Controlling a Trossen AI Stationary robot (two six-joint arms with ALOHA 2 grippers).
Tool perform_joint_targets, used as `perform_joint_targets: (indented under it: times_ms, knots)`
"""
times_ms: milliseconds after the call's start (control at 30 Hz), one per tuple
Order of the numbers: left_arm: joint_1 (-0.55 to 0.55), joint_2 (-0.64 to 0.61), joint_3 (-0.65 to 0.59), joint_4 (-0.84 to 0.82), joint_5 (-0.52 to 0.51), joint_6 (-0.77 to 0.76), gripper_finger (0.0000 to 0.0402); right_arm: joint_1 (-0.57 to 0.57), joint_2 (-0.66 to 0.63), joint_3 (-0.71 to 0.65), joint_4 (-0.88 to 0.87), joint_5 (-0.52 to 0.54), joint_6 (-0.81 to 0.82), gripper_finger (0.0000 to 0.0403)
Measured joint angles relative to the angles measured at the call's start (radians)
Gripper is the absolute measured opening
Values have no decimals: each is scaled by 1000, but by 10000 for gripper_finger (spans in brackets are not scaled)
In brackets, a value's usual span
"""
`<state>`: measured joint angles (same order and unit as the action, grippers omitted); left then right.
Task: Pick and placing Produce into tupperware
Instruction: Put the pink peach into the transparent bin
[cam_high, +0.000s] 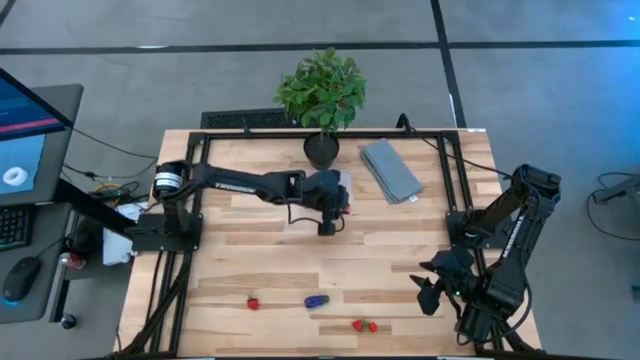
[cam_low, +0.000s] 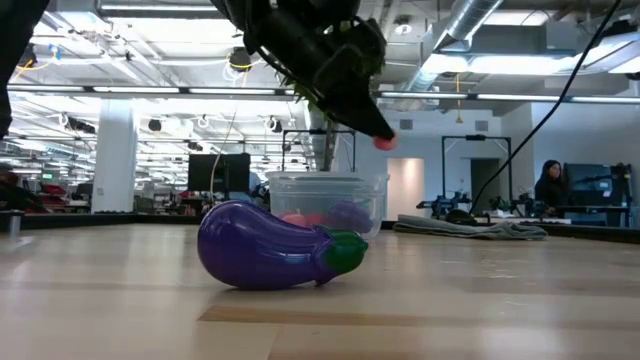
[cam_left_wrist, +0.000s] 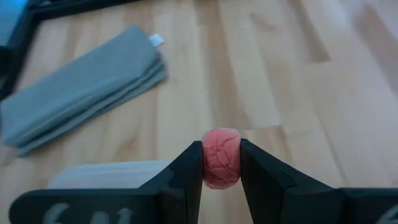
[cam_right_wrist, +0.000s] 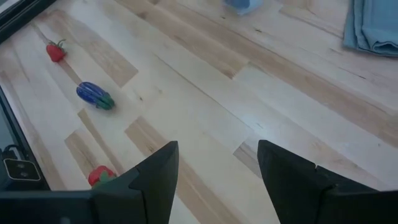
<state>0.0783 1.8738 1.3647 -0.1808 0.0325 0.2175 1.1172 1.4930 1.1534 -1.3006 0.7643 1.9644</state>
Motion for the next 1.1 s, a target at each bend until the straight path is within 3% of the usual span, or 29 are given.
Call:
perform_joint_targets:
  times_ms: [500,1100]
  knots:
    - [130,-62,0,-189,-18,50,87,0,0,0,-6,0,2,244]
    - [181,-64,-29,-212,-13,60,87,0,0,0,-7,0,10,244]
